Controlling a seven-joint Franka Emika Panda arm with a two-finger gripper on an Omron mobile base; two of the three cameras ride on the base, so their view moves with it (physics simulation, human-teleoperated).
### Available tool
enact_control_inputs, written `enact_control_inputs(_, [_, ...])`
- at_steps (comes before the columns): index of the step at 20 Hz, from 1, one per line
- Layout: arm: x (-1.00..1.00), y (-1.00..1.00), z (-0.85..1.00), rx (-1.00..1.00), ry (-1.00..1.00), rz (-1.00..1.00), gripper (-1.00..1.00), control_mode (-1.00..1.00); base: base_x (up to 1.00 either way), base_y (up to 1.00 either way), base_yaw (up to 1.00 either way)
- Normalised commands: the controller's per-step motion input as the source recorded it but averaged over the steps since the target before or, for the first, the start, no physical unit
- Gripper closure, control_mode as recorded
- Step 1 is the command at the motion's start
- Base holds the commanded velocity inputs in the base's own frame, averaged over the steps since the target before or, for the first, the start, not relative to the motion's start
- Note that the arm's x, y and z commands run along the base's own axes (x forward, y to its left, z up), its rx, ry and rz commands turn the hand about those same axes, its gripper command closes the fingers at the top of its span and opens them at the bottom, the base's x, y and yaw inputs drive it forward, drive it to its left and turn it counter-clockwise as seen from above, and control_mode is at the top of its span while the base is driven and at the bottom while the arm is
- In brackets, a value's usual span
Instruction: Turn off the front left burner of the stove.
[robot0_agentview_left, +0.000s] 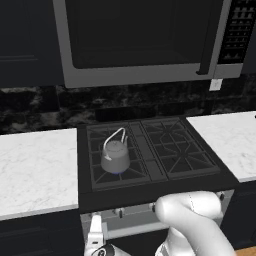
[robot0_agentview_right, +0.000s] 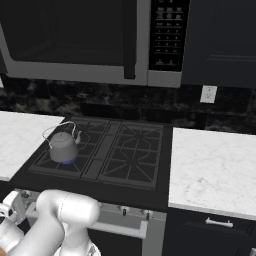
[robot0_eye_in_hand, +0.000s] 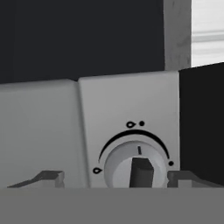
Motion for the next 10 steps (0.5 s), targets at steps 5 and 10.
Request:
enact_control_inputs(5, [0.09,0.00,0.19,0.02,0.00,0.00,1.00,-1.00,0.00,0.00,0.00])
enact_control_inputs(10, [0.01,0.00,0.29,0.11,0.00,0.00,1.00,-1.00,0.00,0.00,0.00])
